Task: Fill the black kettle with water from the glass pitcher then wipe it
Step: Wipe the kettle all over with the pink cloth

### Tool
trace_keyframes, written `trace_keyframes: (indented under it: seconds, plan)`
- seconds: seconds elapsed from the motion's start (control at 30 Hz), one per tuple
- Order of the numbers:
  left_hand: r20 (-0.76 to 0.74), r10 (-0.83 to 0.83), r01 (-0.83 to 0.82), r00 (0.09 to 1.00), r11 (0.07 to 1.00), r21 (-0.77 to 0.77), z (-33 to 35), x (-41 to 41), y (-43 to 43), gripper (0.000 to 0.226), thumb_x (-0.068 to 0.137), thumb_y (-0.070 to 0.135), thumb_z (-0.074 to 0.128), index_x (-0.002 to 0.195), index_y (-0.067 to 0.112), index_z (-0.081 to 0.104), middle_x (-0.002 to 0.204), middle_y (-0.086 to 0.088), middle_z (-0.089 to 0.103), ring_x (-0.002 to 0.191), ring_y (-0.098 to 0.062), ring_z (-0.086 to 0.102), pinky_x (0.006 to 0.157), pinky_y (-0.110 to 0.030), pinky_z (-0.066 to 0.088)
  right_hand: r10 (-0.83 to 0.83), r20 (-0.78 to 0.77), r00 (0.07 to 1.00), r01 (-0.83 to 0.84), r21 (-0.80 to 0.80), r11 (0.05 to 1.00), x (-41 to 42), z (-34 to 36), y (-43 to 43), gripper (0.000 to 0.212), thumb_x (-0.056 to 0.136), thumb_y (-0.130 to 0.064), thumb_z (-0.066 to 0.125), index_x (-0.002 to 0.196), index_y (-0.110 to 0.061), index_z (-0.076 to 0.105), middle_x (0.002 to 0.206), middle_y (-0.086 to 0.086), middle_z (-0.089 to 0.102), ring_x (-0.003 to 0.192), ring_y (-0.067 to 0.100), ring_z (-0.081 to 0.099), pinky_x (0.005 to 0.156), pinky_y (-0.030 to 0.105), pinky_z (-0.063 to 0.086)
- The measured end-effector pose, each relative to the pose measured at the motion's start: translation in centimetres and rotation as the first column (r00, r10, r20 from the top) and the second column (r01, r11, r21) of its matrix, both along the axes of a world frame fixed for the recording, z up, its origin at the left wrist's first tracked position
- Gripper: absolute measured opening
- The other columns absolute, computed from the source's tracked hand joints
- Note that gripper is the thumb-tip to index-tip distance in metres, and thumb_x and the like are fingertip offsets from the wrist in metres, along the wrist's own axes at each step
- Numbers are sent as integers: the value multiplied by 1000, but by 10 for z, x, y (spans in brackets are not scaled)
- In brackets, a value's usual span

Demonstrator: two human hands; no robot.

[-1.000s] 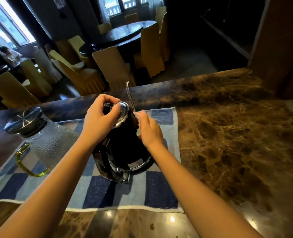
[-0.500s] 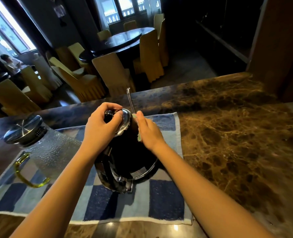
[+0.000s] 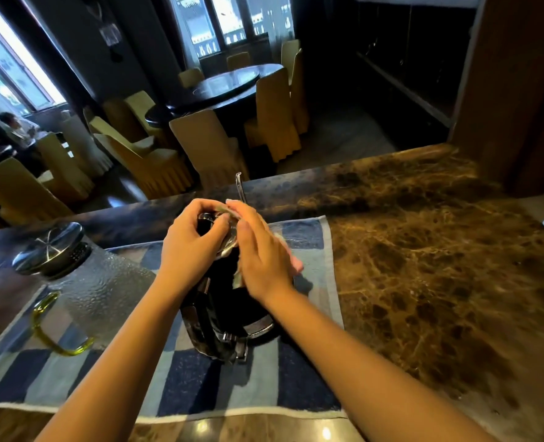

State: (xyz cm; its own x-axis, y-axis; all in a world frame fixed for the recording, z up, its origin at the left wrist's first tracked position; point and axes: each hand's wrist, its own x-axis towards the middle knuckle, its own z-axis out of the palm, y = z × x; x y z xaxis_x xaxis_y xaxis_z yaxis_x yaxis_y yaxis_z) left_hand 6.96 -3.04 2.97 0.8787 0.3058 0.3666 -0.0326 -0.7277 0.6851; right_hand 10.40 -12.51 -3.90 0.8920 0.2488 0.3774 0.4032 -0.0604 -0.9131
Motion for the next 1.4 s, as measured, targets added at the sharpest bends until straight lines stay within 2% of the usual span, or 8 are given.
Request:
trace_keyframes:
  seconds: [0.17,0.37,0.43,0.67,0.9,1.1,1.23,1.4]
  plan:
    - [-18,12,-12,1000,1000,-16,-1,0,1,17,88,24,59,105,22,62,106,3,67,100,-15,62,91,-38,51,-135,-494,859,86,-119,989,7,-25,-15,56,97,-55,18,120,-25,60,125,6,62,120,29,51,106,46,31]
    - [-11,13,-13,1000,1000,-3,-5,3,3,19,89,26,58,107,22,62,107,3,66,99,-14,62,76,-20,45,-206,-206,957,205,-27,978,-54,-35,-5,56,91,-52,19,134,-30,47,133,-27,33,130,-7,24,114,22,6]
    - [-11,13,-13,1000,1000,-1,-4,4,3,19,89,25,58,107,21,62,108,3,66,99,-14,62,78,-21,46,-168,-105,980,168,-3,986,-40,-21,-4,55,92,-54,21,123,-26,56,127,-19,51,116,-11,34,100,11,15]
    - [-11,13,-13,1000,1000,0,-3,4,3,17,89,24,59,105,22,63,106,4,66,101,-15,61,88,-32,48,-39,-568,822,-36,-120,992,25,-34,-17,61,95,-57,17,123,-21,57,128,11,59,122,32,50,105,44,34]
    - [-24,-7,7,1000,1000,0,-2,3,3,24,85,30,58,106,20,62,108,2,67,101,-17,62,88,-35,51,-360,-229,904,379,42,925,-60,-63,1,47,96,-34,29,137,-20,45,146,-2,44,140,15,30,117,45,19]
    - [-13,-9,8,1000,1000,-25,-2,3,2,27,79,35,56,102,22,62,102,5,68,95,-13,64,82,-28,50,-144,-182,973,164,102,981,-31,-7,7,51,92,-56,20,111,-32,60,120,4,64,105,1,45,104,16,11]
    - [-22,-2,2,1000,1000,-16,-2,3,2,26,81,33,56,103,22,62,105,5,67,99,-13,63,84,-27,49,-13,-400,916,-55,-158,986,36,0,1,57,93,-55,16,117,-27,59,127,8,59,116,27,49,106,51,27]
    - [-38,7,-7,999,1000,-9,-1,2,2,20,86,29,59,104,22,61,108,4,67,101,-16,62,90,-38,50,59,-583,810,-128,-77,989,43,-39,-16,50,96,-43,27,126,-15,55,129,13,58,118,32,52,104,47,38]
